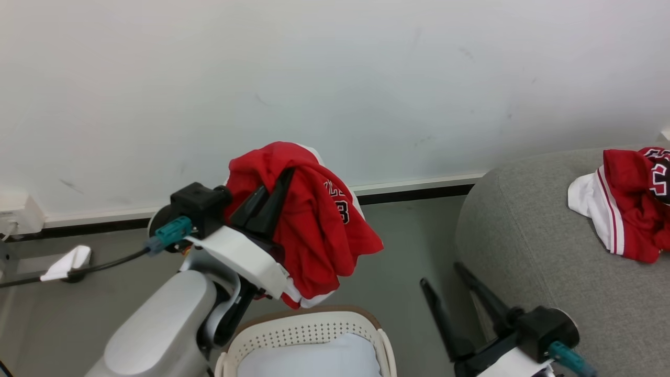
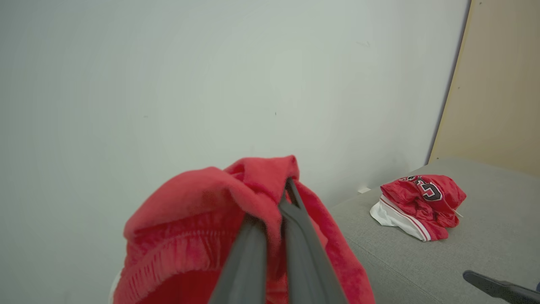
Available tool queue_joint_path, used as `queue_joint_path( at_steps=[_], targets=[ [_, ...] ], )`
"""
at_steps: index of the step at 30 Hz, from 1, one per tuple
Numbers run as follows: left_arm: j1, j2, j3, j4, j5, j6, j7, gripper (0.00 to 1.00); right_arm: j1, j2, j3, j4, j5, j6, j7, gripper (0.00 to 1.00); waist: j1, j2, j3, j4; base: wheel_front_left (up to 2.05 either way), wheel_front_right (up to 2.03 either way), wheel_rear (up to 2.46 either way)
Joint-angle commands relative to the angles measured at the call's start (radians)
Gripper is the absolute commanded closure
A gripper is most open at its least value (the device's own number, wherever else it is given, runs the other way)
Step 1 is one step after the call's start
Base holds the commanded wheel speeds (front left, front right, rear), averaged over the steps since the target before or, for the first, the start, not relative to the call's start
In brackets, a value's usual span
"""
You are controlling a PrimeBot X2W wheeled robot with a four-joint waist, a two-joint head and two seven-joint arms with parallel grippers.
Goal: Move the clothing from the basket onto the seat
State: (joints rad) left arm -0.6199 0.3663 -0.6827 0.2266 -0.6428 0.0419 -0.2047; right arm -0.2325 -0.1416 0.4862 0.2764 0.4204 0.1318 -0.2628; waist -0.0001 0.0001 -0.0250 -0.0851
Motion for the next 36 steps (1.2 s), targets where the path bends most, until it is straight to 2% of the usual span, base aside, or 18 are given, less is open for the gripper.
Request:
queue_joint_path(
  at_steps=[1, 10, 23, 32, 33, 34, 35, 36],
  targets=[
    [0.007, -0.001, -0.001, -0.001, -0.001, 0.001, -0.001, 1.00, -0.018, -0.016, 0.024, 0.011, -0.018, -0.002, -0.003, 0.00, 0.0001, -0.0001, 0.000, 0.004, 0.00, 0.00, 0.00],
    [-0.011, -0.031, -0.034, 0.001, 0.000, -0.014, 0.012, 1.00, -0.107, 0.007, 0.209, 0.131, -0.032, -0.002, -0.001, 0.00, 0.0001, -0.0001, -0.002, 0.060, 0.00, 0.00, 0.00],
    [-0.014, -0.107, -0.128, -0.021, 0.019, -0.040, 0.042, 1.00, -0.215, 0.046, 0.293, 0.280, -0.004, -0.002, -0.001, 0.00, 0.0001, -0.0001, -0.012, 0.184, 0.00, 0.00, 0.00],
    [0.007, -0.141, -0.186, -0.029, 0.023, -0.056, 0.061, 1.00, -0.222, 0.057, 0.251, 0.289, -0.017, -0.002, -0.001, 0.00, 0.0001, -0.0001, -0.020, 0.245, 0.00, 0.00, 0.00],
    [0.008, -0.143, -0.190, -0.031, 0.023, -0.056, 0.063, 1.00, -0.221, 0.058, 0.248, 0.290, -0.017, -0.002, -0.001, 0.20, 0.0001, -0.0001, -0.020, 0.249, 0.00, 0.00, 0.00],
    [0.008, -0.143, -0.190, -0.031, 0.023, -0.056, 0.063, 1.00, -0.221, 0.058, 0.248, 0.290, -0.017, -0.002, -0.001, 0.20, 0.0001, -0.0001, -0.020, 0.249, 0.00, 0.00, 0.00],
    [0.010, -0.144, -0.194, -0.032, 0.023, -0.057, 0.065, 1.00, -0.220, 0.059, 0.243, 0.291, -0.016, -0.002, -0.001, 0.53, 0.0001, -0.0001, -0.020, 0.253, 0.00, 0.00, 0.00],
    [0.011, -0.145, -0.198, -0.035, 0.024, -0.057, 0.066, 1.00, -0.221, 0.060, 0.239, 0.290, -0.013, -0.002, -0.001, 0.70, 0.0001, -0.0001, -0.019, 0.257, 0.00, 0.00, 0.00]
  ],
)
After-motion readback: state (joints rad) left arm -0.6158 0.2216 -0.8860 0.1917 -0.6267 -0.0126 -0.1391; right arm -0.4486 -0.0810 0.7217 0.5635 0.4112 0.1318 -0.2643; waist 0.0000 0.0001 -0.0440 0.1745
